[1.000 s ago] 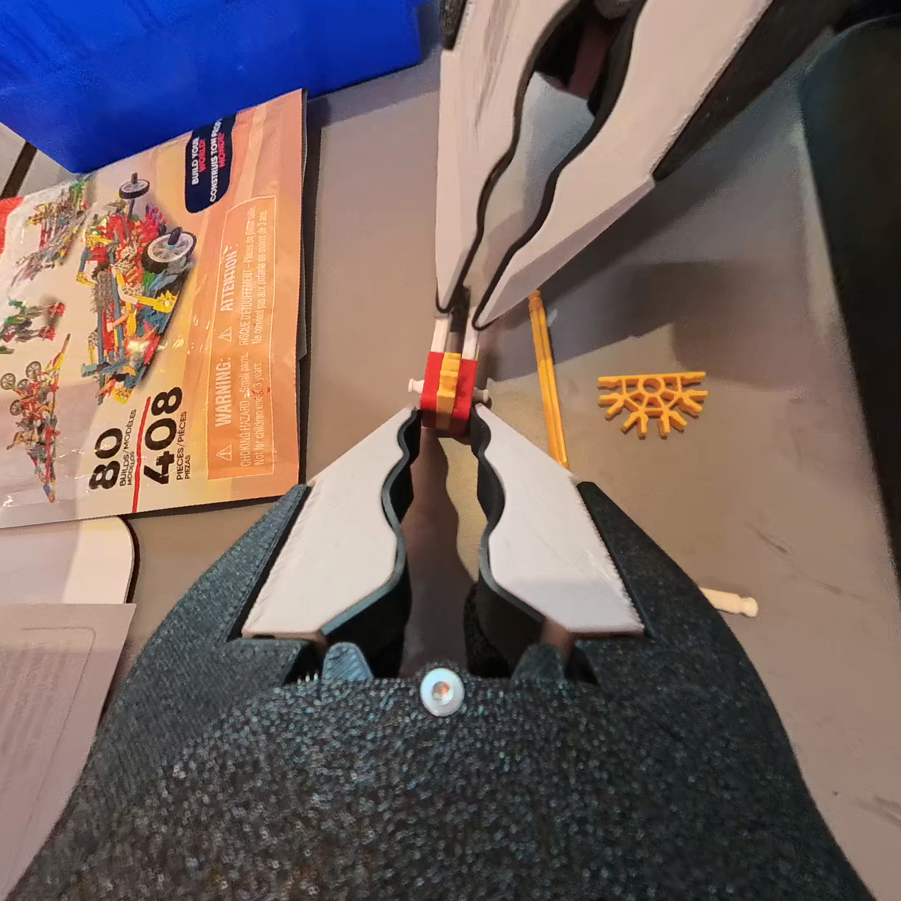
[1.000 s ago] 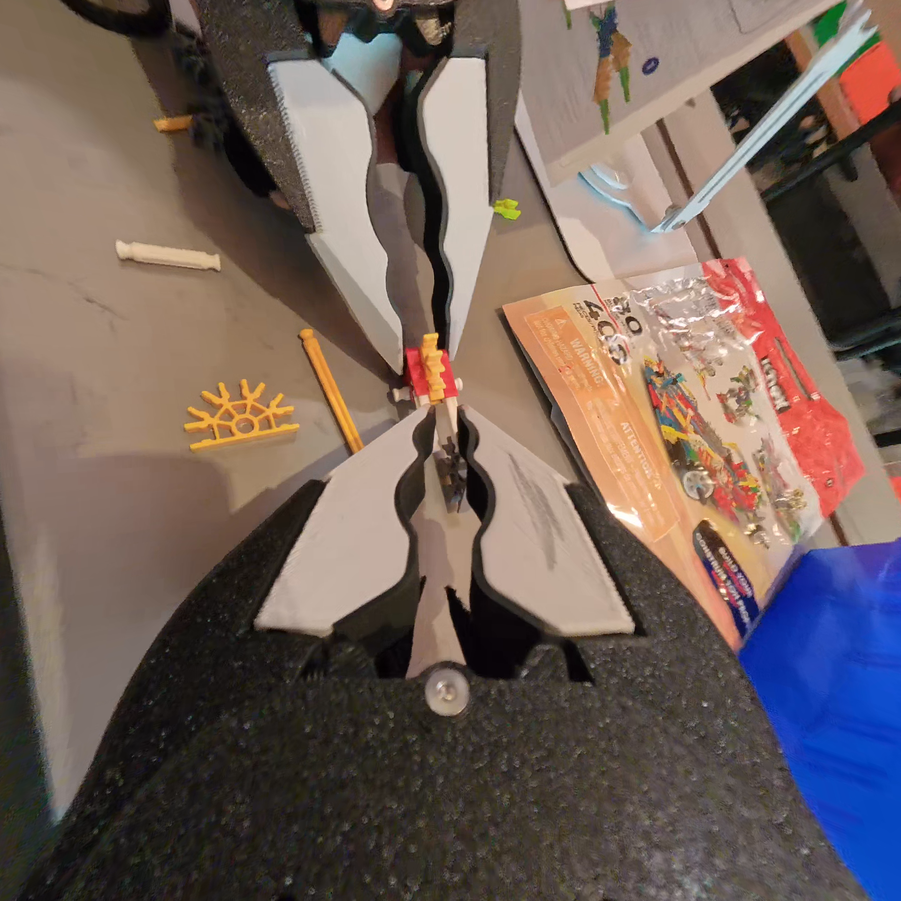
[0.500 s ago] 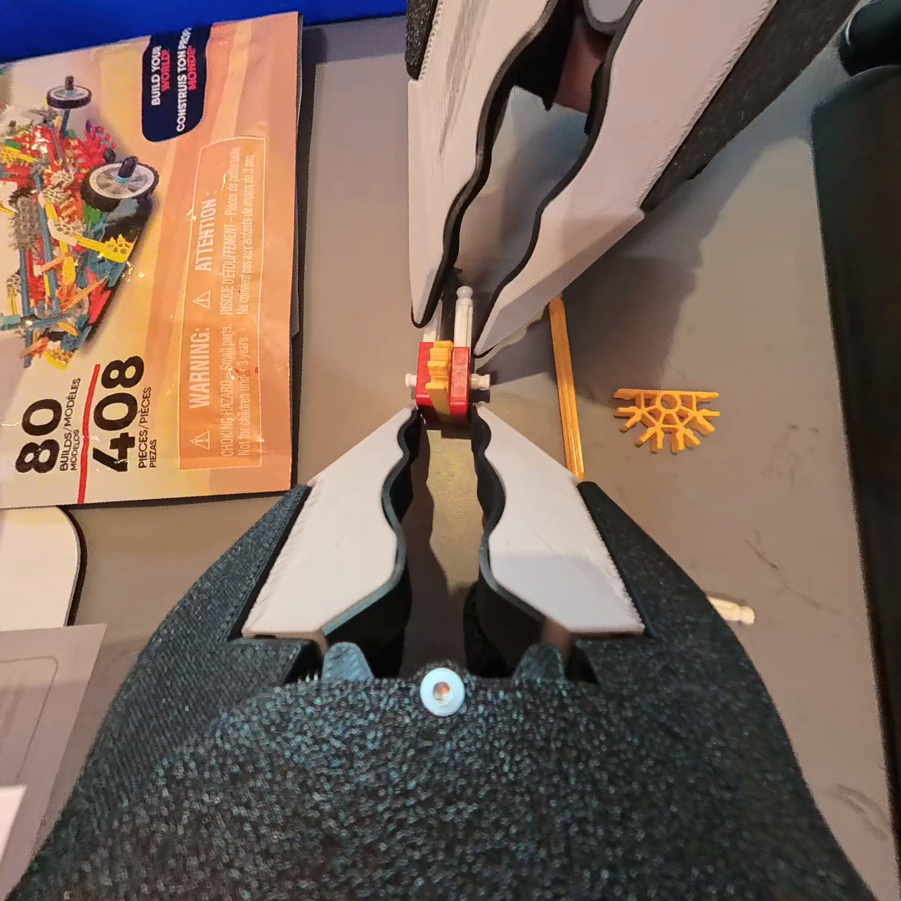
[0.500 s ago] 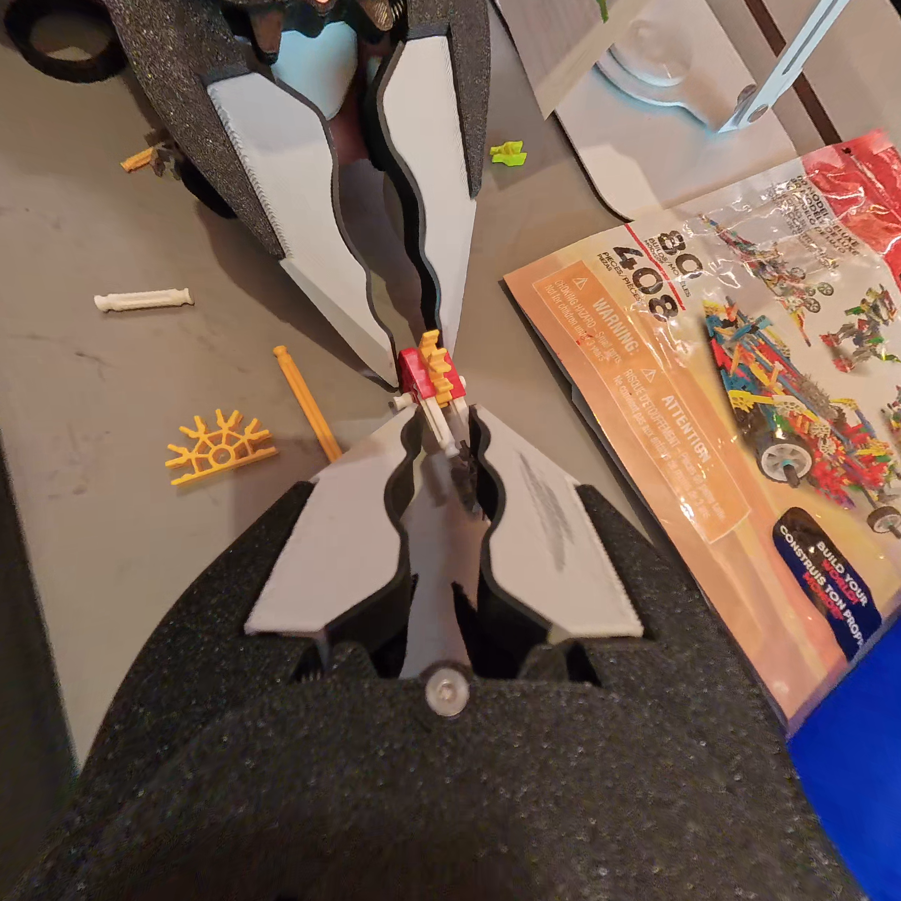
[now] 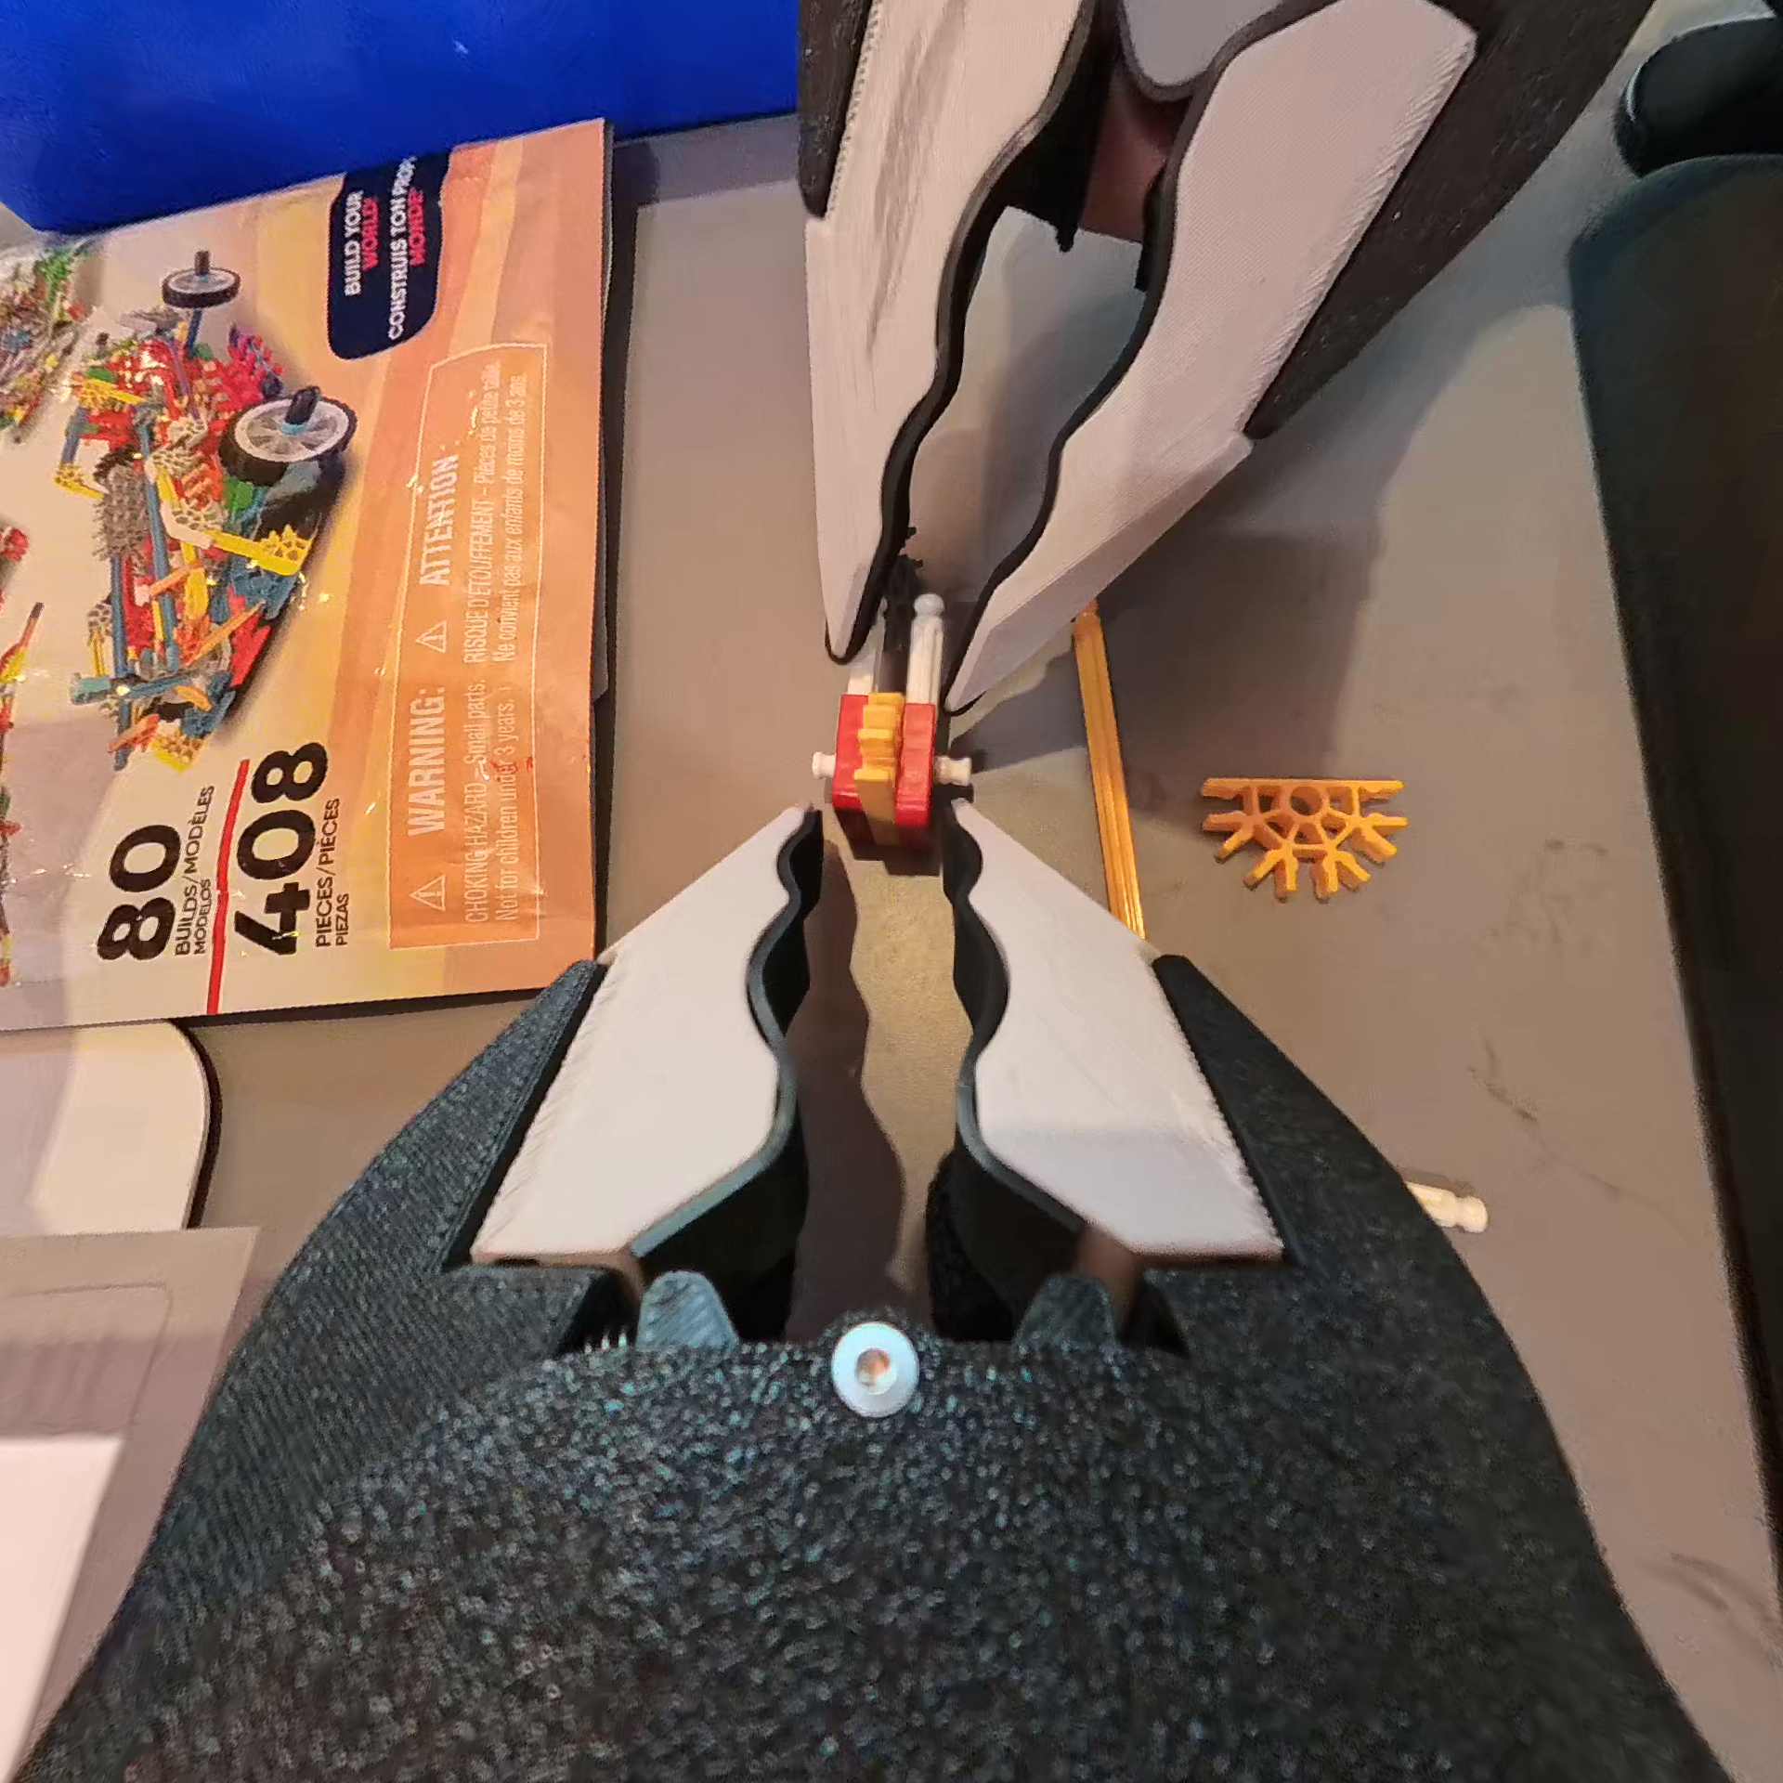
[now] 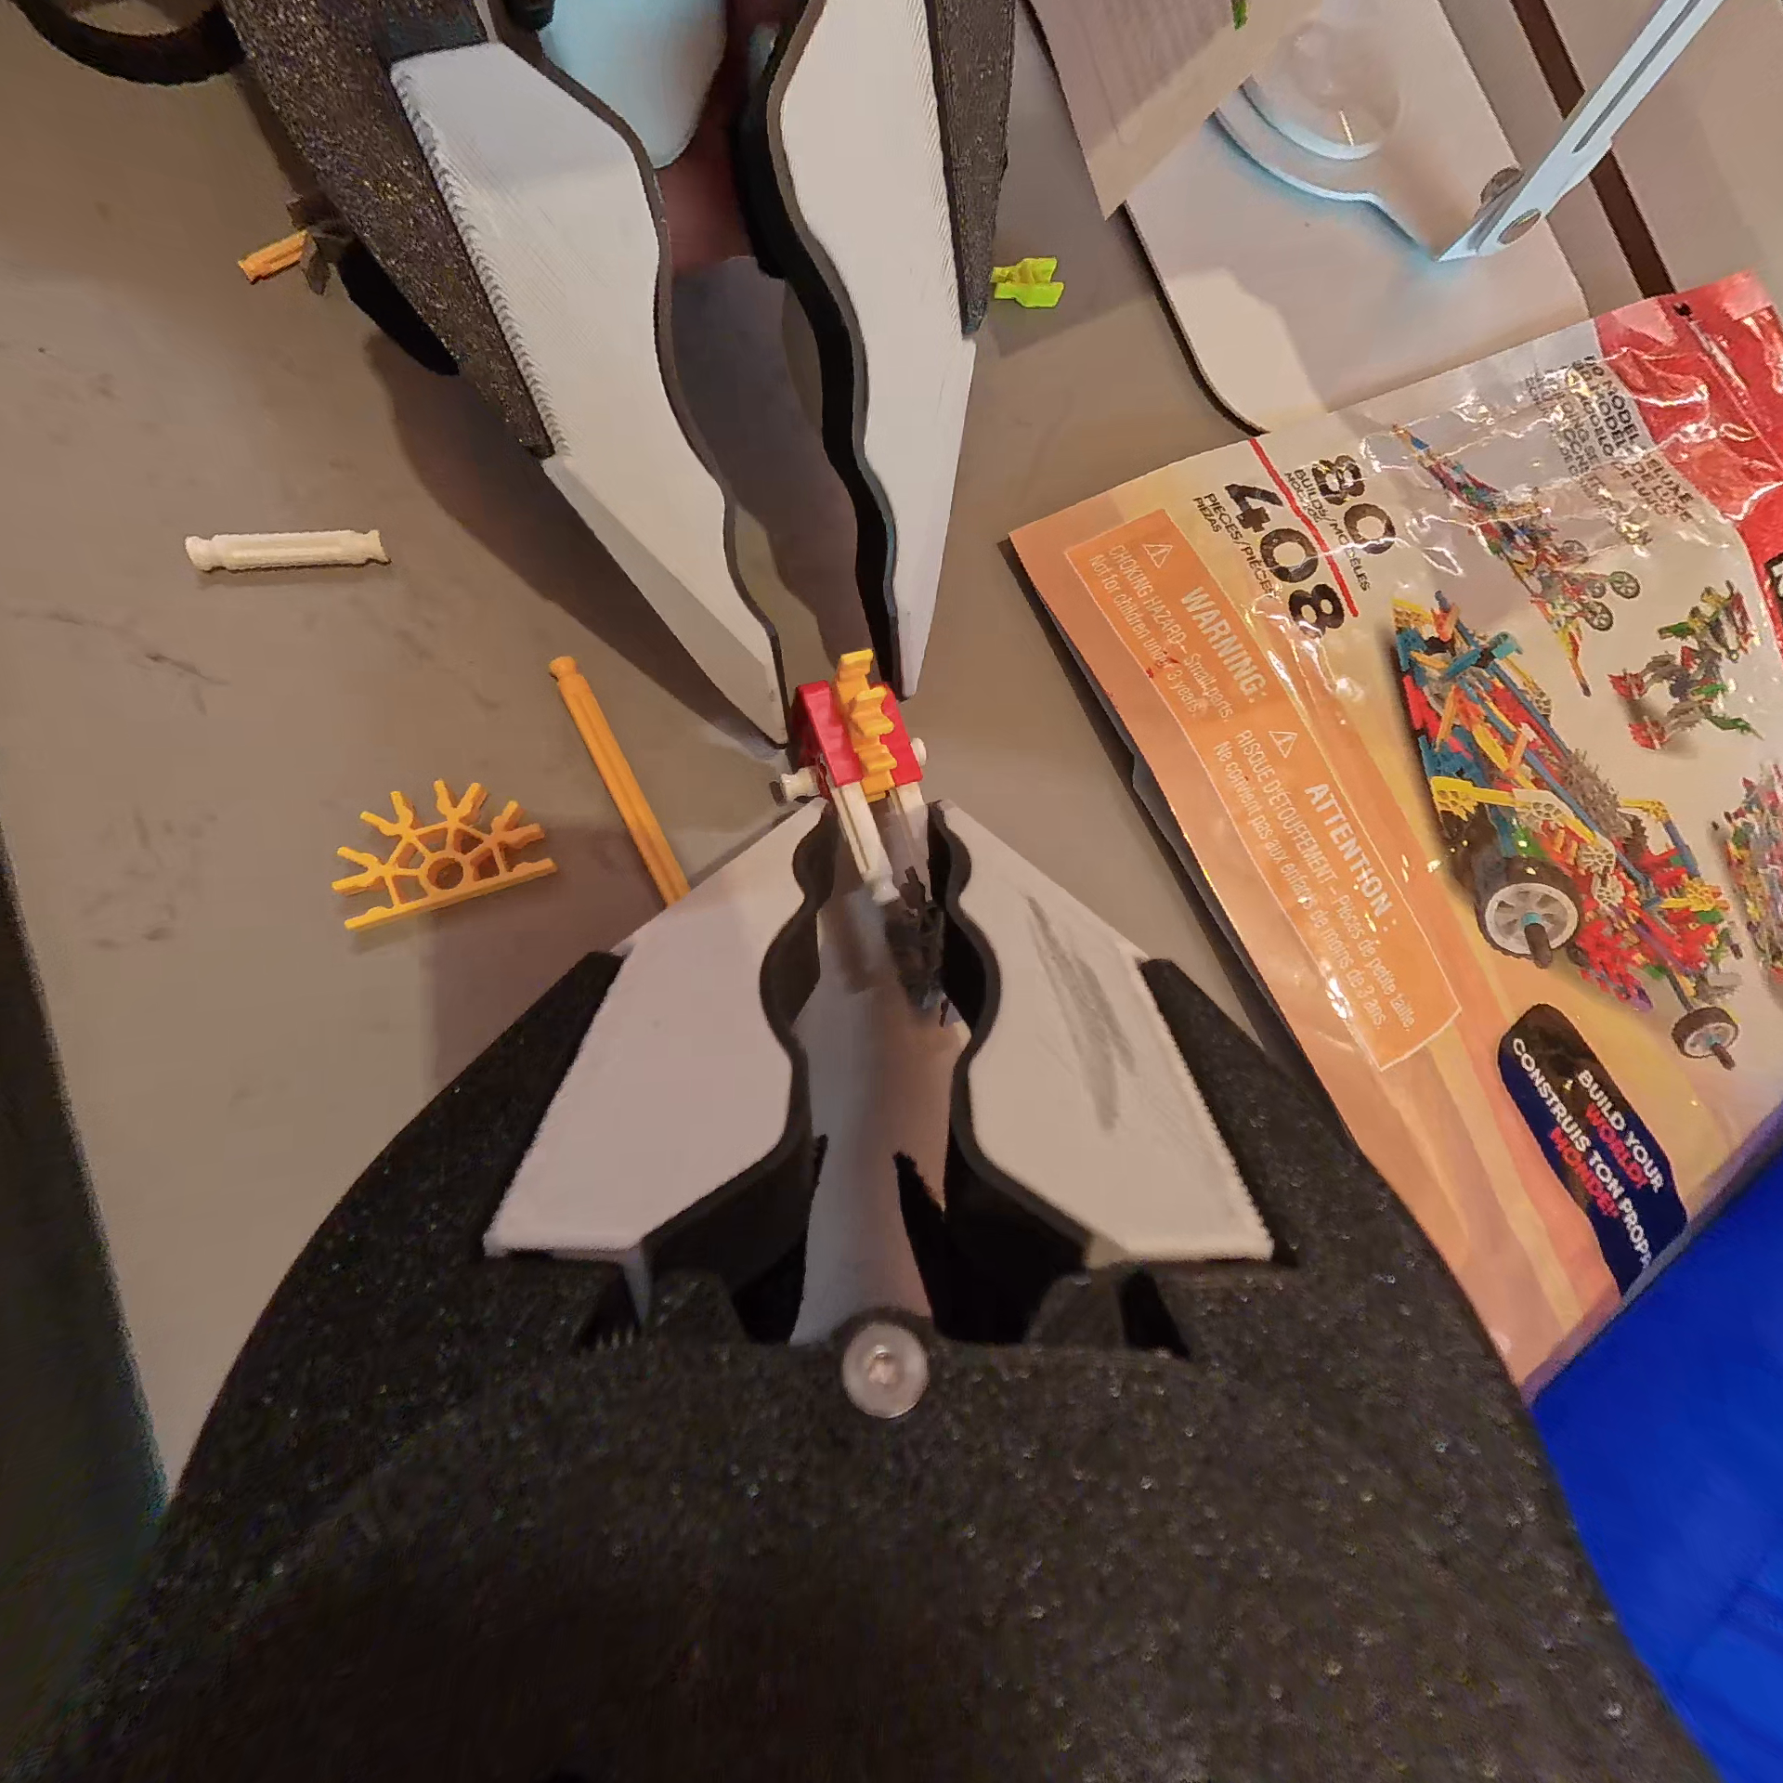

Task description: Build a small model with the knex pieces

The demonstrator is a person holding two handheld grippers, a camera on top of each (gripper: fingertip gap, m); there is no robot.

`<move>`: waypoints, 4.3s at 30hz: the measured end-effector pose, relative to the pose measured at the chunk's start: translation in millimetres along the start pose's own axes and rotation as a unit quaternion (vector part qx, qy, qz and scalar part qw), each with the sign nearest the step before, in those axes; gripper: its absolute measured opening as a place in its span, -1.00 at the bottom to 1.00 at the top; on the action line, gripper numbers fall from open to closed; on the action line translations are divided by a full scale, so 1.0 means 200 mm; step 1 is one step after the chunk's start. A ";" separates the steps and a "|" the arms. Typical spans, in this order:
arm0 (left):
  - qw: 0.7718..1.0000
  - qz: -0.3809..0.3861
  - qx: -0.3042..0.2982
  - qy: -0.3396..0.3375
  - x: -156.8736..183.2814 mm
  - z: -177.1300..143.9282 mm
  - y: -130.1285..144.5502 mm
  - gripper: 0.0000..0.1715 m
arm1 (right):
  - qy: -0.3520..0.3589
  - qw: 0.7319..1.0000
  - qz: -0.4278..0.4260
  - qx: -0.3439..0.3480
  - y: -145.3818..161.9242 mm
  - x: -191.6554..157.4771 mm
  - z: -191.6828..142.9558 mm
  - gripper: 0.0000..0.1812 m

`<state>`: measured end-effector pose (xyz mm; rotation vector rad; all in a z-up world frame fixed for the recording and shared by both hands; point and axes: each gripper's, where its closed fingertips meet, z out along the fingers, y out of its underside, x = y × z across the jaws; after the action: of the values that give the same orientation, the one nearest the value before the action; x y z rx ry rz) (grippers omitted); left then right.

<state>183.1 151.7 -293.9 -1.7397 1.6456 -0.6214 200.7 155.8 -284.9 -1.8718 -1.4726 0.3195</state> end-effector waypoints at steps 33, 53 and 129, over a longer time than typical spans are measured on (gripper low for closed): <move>0.997 0.065 -0.025 0.014 0.36 -0.18 0.04 -0.59 | 0.035 0.987 0.148 -0.055 0.03 -0.49 -0.11 -0.67; 0.996 0.087 -0.032 0.016 0.44 -0.17 0.08 -0.65 | 0.000 0.992 0.108 -0.063 0.03 -0.51 -0.08 -0.87; 0.998 0.037 -0.008 -0.055 -0.01 0.01 -0.02 -0.74 | -0.120 0.984 -0.084 -0.103 0.04 -0.01 -0.05 -0.66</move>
<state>186.8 154.3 -291.0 -1.6850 1.6355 -0.4700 211.7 149.4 -283.6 -1.9023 -1.8773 0.3320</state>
